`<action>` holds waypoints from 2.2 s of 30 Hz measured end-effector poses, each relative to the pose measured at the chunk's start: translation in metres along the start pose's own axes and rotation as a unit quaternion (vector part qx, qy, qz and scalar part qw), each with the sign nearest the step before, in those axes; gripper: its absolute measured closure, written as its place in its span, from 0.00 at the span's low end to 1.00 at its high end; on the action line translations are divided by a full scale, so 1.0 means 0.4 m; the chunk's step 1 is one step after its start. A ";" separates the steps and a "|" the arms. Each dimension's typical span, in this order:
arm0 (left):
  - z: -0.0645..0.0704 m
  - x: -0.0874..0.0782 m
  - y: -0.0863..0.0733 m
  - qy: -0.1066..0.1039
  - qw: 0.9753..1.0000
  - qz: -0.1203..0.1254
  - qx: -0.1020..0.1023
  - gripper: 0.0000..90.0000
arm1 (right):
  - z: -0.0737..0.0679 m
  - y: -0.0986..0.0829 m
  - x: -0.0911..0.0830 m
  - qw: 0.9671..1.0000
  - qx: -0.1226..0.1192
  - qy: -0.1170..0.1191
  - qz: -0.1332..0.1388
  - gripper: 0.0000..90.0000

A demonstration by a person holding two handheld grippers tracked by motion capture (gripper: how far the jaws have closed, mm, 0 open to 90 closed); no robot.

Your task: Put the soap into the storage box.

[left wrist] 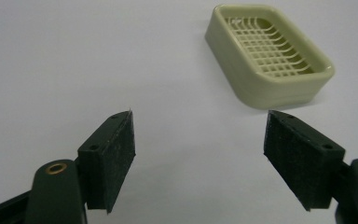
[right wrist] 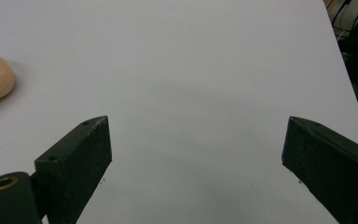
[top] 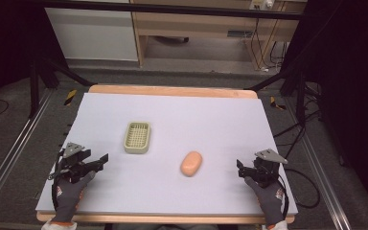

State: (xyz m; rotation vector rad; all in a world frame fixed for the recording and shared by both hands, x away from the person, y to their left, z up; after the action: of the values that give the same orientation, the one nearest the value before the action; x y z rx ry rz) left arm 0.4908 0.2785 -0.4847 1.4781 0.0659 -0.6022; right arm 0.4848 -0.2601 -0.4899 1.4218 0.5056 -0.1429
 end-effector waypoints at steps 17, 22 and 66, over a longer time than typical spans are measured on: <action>0.094 0.004 0.020 -0.030 0.999 0.005 0.018 0.32 | 0.018 -0.021 0.004 1.000 0.000 -0.009 -0.019 0.10; 0.117 0.008 0.021 -0.042 0.999 0.000 0.028 0.34 | 0.021 -0.025 0.006 1.000 0.001 -0.009 -0.023 0.10; 0.381 0.105 0.131 -0.122 0.987 -0.021 0.100 0.30 | 0.016 0.001 -0.011 1.000 0.007 -0.020 0.011 0.09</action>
State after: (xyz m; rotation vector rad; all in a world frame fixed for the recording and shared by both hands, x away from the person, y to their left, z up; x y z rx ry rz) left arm 0.5000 0.1195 -0.4356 1.5876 -0.1582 -0.8405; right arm 0.4826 -0.2671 -0.4874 1.4341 0.4576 -0.1575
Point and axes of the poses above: each handheld gripper's, and its own axes: x roughly forward along the jaws, y roughly out of its top, z roughly to its right, the point moved 5 cm from there along x, roughly forward along the jaws, and after that the axes turned 10 degrees about z, right-handed, at the moved point
